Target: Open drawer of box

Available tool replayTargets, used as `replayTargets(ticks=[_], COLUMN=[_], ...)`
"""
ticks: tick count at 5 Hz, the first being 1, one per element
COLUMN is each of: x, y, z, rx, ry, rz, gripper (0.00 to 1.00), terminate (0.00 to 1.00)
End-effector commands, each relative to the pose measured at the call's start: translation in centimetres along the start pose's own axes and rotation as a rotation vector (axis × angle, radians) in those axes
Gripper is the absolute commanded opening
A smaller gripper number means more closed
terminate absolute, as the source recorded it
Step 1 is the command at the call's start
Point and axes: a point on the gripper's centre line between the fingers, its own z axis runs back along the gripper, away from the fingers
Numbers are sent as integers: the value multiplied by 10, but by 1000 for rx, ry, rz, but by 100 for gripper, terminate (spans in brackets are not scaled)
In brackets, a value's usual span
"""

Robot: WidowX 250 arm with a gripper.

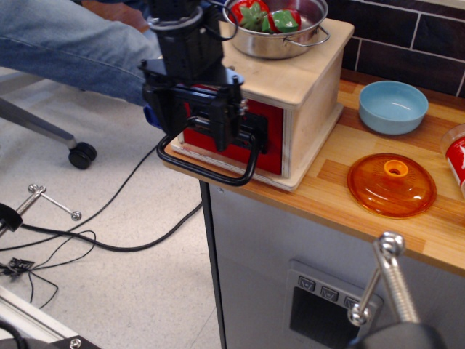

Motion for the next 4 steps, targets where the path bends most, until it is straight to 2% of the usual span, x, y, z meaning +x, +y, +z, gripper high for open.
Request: replayTargets(ticks=[1, 4], x=[11, 2], y=[6, 2], z=[-8, -48], rx=[63, 101], ry=[-69, -108], rz=[18, 0], gripper=[100, 100], terminate=[0, 0])
